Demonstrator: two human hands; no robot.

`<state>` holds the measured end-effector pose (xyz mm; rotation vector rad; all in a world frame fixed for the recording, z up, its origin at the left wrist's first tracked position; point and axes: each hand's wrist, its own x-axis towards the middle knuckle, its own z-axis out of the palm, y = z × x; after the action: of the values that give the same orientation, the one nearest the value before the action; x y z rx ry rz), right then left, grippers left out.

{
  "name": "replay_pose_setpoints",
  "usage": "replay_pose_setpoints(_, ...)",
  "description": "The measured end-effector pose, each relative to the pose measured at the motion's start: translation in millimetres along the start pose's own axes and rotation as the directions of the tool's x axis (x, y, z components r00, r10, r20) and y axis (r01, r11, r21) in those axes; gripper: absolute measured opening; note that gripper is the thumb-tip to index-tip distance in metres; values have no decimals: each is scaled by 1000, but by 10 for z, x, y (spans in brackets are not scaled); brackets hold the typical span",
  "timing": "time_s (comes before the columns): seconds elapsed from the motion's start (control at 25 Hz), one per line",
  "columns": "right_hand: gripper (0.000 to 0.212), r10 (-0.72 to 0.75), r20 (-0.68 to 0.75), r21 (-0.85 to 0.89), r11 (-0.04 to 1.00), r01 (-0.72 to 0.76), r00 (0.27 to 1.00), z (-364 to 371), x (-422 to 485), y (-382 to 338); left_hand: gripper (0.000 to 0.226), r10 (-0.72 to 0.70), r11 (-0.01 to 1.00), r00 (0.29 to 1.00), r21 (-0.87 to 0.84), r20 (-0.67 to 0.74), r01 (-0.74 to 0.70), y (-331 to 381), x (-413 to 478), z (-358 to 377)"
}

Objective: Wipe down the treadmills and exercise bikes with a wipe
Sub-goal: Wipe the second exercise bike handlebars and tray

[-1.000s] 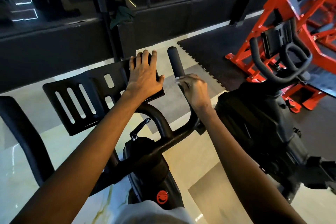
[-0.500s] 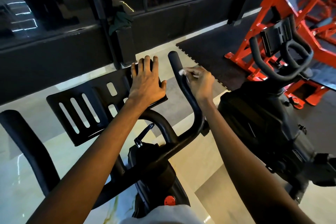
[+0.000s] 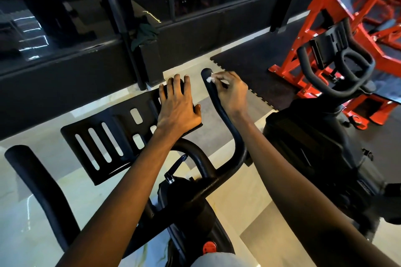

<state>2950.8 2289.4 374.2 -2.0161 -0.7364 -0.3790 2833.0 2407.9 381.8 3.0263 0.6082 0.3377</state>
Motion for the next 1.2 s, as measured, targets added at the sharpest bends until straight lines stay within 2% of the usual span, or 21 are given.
replay_pose_setpoints(0.32, 16, -118, 108, -65, 990, 126, 987, -56, -108, 122, 96, -2, 1000, 1000, 8, -16, 2, 10, -15, 22)
replay_pose_setpoints(0.52, 25, -82, 68, -45, 995, 85, 994, 129, 175, -116, 95, -7, 1000, 1000, 5, -1, 7, 16, -16, 1)
replay_pose_setpoints(0.68, 21, -102, 97, -96, 989, 111, 990, 61, -21, 11, 93, 4, 999, 999, -53, 42, -2, -44, 15, -58)
replay_pose_setpoints(0.88, 20, -74, 197, -142, 985, 103, 978, -144, -320, 192, 79, 47, 995, 995, -95, 86, -39, -92, -88, -96)
replay_pose_setpoints(1.04, 19, -21, 301, -192, 978, 82, 953, -360, -539, 350, 72, 87, 992, 985, -107, 150, -71, 24, -509, 6)
replay_pose_setpoints(1.2, 22, 62, 351, -253, 967, 30, 934, -540, -791, 359, 48, 178, 983, 980, -68, 88, -173, 53, -986, 125)
